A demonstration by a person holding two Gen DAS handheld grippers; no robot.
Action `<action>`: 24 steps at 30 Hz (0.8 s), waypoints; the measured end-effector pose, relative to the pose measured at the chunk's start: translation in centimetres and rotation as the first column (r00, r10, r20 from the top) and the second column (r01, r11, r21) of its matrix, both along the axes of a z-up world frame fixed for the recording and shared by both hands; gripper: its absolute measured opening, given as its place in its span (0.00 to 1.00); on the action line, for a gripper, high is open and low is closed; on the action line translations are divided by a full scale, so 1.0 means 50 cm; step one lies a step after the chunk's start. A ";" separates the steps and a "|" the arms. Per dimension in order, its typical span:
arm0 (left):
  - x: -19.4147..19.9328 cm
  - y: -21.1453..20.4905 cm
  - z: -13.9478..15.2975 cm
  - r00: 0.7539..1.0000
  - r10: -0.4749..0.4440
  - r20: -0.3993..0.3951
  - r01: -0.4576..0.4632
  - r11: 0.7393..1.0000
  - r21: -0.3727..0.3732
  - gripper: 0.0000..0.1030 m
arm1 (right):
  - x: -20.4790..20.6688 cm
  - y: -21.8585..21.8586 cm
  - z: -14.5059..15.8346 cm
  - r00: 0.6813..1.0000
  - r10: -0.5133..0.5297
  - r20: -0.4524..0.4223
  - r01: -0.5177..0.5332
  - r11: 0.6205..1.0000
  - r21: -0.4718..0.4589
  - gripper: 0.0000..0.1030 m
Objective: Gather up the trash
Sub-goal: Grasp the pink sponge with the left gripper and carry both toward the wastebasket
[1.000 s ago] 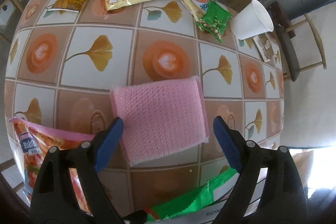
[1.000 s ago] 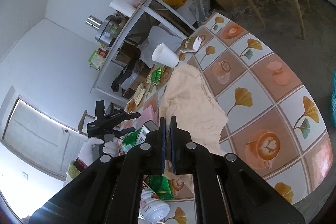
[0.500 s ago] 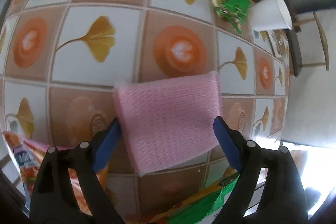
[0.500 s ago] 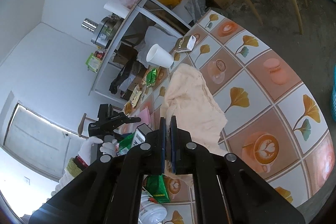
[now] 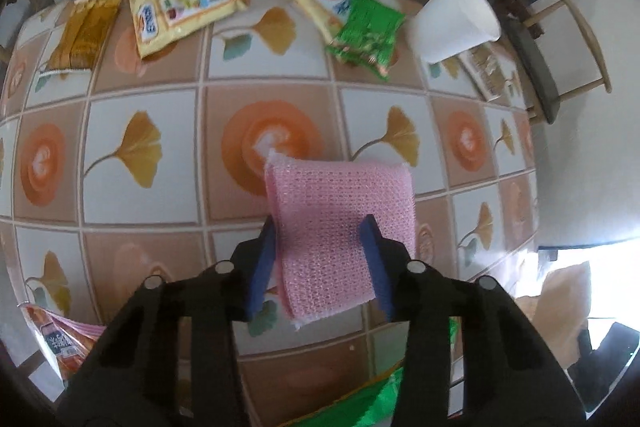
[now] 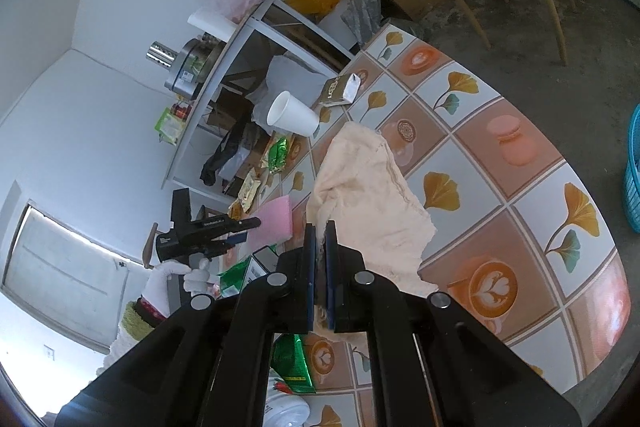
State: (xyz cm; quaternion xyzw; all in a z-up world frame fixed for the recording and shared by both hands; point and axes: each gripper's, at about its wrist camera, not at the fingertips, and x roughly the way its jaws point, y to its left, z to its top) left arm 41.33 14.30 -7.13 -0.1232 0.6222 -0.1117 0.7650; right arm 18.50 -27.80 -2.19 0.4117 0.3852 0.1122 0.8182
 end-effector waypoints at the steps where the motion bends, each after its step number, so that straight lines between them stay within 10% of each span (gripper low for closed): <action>1: 0.000 0.000 0.006 1.000 -0.002 0.014 0.002 1.000 -0.005 0.33 | -0.001 -0.001 0.001 1.000 -0.001 0.000 0.001 1.000 0.000 0.05; 15: -0.032 -0.029 0.109 0.983 0.002 0.184 0.006 0.999 -0.043 0.22 | -0.016 -0.008 0.021 1.000 -0.014 0.028 0.014 1.000 -0.016 0.05; 24: -0.132 -0.126 0.247 0.928 -0.117 0.353 0.151 0.986 -0.071 0.22 | -0.058 -0.052 0.062 0.994 -0.066 0.089 0.069 0.997 -0.031 0.05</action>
